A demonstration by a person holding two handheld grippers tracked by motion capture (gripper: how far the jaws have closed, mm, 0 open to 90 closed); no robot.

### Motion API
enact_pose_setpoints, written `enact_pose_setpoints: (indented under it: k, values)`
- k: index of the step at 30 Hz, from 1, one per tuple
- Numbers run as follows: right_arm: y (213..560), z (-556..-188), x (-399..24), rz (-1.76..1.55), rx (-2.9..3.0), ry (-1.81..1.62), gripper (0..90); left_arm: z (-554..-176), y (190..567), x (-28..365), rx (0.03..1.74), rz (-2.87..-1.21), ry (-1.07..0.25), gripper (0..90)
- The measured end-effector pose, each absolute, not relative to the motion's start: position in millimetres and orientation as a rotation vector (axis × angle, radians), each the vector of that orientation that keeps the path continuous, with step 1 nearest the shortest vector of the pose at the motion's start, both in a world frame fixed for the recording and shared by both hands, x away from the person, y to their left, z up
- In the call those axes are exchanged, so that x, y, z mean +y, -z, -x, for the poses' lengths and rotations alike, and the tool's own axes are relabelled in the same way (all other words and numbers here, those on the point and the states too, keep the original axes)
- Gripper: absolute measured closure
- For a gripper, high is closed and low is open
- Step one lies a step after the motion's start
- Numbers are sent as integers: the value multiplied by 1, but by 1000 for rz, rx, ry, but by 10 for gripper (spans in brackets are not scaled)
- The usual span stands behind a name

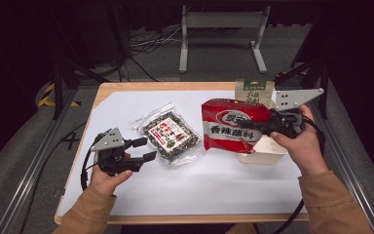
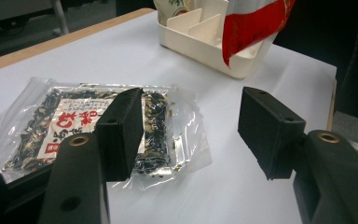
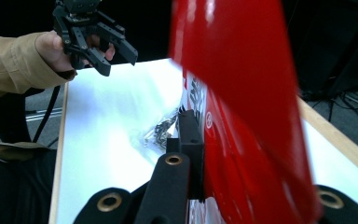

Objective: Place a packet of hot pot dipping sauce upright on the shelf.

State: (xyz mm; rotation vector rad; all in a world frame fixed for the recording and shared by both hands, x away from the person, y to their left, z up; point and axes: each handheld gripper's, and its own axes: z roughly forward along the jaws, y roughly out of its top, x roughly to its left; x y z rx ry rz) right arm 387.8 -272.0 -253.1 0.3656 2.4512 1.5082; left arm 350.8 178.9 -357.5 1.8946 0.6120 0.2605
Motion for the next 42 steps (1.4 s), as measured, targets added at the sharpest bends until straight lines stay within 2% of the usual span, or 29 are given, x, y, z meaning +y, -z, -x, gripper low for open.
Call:
enact_pose_setpoints:
  k: [8, 23, 42]
  values:
    - [247, -400, -284, -378, 2418, -1496, 894, -356, 372, 186, 662, -1898, -363, 384]
    - [239, -425, -303, -402, 2389, -1464, 894, -363, 385, 196, 681, -1875, -350, 376]
    - [244, -457, -335, -450, 2352, -1445, 894, -351, 392, 210, 737, -1879, -362, 368]
